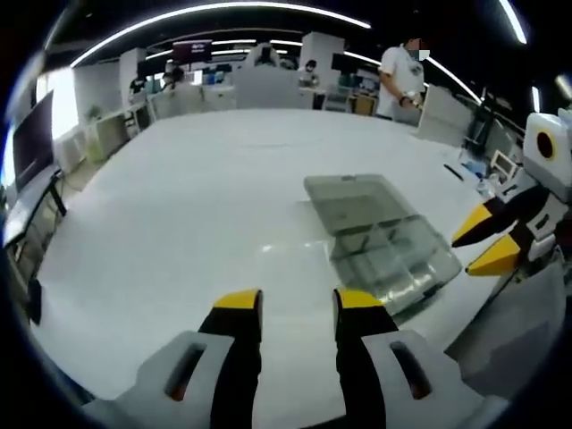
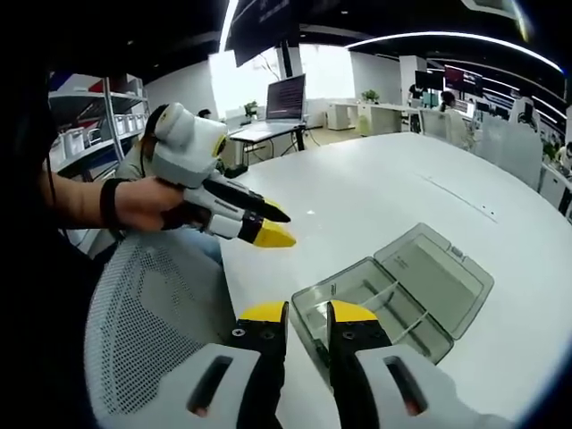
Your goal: Insert the divider into the dual guide fixture by aligning both edges with the guide slots and pushing it downward to the bottom, including one-sided entry, uneven engagement, binding, and posture correction.
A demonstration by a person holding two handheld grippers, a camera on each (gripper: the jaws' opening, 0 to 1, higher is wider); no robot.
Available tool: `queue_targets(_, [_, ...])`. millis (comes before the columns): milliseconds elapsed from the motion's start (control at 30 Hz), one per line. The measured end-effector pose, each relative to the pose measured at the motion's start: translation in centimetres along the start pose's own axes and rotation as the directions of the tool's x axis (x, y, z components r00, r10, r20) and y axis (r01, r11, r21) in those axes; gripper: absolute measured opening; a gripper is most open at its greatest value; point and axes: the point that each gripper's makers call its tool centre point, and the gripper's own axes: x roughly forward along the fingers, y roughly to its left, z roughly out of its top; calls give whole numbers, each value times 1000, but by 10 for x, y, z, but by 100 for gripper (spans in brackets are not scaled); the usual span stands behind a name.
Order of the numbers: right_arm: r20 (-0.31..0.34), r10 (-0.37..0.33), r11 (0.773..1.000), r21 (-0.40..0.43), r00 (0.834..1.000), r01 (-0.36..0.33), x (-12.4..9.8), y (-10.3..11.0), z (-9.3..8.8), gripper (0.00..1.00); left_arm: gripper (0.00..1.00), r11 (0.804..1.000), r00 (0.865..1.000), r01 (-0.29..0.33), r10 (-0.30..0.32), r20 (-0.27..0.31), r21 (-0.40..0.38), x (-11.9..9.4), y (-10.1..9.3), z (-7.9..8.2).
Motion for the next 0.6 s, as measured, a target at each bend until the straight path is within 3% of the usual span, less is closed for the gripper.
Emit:
queue_targets(400, [21, -2, 1000, -1, 1000, 2, -1, 1, 7, 15, 29, 998, 997, 53, -51, 61, -25, -3, -15, 14])
queue_targets(600, [35, 2, 1000, 12, 999, -2, -2, 0, 10, 15, 29, 995, 989, 102, -99, 113, -18, -5, -25, 25])
